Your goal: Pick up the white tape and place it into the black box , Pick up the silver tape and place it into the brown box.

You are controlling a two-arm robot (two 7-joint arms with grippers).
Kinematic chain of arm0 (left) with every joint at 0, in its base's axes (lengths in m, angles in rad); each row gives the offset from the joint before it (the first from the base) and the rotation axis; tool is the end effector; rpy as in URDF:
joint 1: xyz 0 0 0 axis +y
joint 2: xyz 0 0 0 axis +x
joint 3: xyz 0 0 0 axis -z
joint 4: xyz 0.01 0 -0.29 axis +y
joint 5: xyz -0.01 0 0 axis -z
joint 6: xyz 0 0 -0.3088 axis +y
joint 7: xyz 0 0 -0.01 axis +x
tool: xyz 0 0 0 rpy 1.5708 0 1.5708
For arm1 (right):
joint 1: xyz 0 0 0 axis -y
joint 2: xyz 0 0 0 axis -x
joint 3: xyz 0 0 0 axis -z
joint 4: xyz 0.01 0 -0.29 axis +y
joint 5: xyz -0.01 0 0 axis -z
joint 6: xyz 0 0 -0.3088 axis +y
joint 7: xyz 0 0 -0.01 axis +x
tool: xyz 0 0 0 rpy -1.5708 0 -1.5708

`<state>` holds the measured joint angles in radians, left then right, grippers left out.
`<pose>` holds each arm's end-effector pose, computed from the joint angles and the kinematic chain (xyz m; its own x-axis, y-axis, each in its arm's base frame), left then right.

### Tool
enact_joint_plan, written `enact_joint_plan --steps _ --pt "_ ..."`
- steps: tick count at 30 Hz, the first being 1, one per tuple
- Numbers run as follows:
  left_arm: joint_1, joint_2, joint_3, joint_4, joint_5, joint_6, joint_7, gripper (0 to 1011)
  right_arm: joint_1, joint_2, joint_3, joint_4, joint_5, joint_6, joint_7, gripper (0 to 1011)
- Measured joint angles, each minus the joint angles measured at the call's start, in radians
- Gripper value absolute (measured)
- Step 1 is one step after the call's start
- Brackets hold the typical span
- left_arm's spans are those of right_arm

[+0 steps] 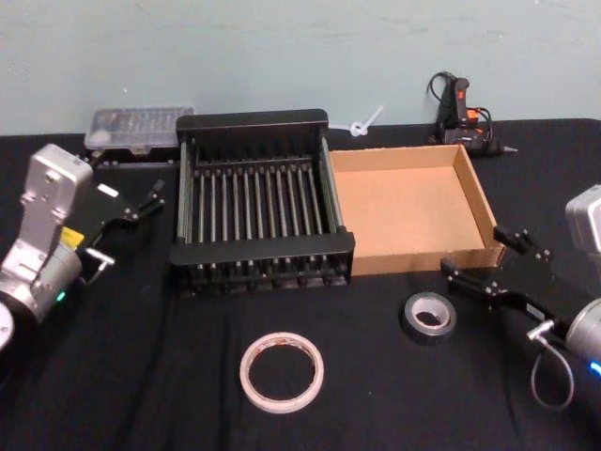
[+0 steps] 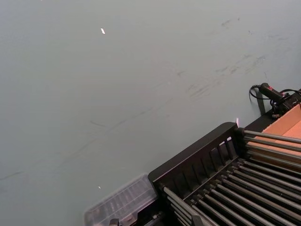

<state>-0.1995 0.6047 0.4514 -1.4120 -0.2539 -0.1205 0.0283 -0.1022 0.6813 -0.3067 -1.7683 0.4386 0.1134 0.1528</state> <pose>0.3581 0.0827 -0.3023 0.2923 0.8803 0.3737 -0.9553 0.2873 0.0703 0.2826 -0.0736 -0.2774 0.5065 -0.8525 0.1289 0.8466 0.4635 -0.2617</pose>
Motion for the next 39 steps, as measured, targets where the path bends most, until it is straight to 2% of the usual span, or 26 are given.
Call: enact_joint_plan --steps 7,15,26,39 --pt "0.0 0.0 0.0 0.0 0.0 0.0 0.0 1001 -0.048 0.003 0.013 -0.037 0.009 0.057 0.011 1002" --pt "0.0 0.0 0.0 0.0 0.0 0.0 0.0 1002 -0.058 0.001 0.023 -0.047 0.026 0.139 0.039 1003" --pt "0.0 0.0 0.0 0.0 0.0 0.0 0.0 1001 -0.019 -0.015 0.011 -0.024 0.007 0.237 0.071 1002" --pt "0.0 0.0 0.0 0.0 0.0 0.0 0.0 1001 0.039 -0.056 -0.001 0.029 -0.035 0.283 0.095 1003"
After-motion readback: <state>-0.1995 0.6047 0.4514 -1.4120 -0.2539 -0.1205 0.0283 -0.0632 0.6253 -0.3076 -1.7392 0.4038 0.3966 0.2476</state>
